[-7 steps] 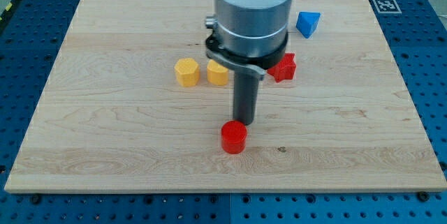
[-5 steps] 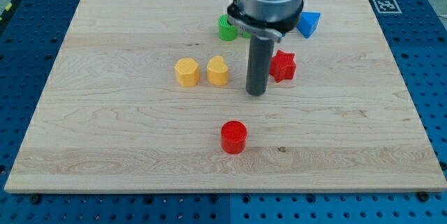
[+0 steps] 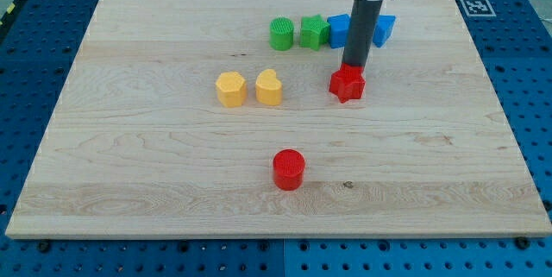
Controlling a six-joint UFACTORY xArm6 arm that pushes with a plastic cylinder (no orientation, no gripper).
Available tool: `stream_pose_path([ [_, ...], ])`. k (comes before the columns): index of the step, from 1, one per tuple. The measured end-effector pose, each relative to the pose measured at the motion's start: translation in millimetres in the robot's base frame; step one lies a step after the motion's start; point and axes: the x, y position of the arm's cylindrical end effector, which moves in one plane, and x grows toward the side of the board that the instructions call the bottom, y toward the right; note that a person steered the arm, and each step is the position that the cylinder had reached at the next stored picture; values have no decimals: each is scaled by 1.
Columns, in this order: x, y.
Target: Move the red star to the red circle
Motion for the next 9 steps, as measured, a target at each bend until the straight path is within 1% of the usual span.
stream_pose_path([
  [1,16,-3],
  [2,62,-3],
  [3,94,-3],
  [5,140,-2],
  [7,136,-7],
  [9,163,-37],
])
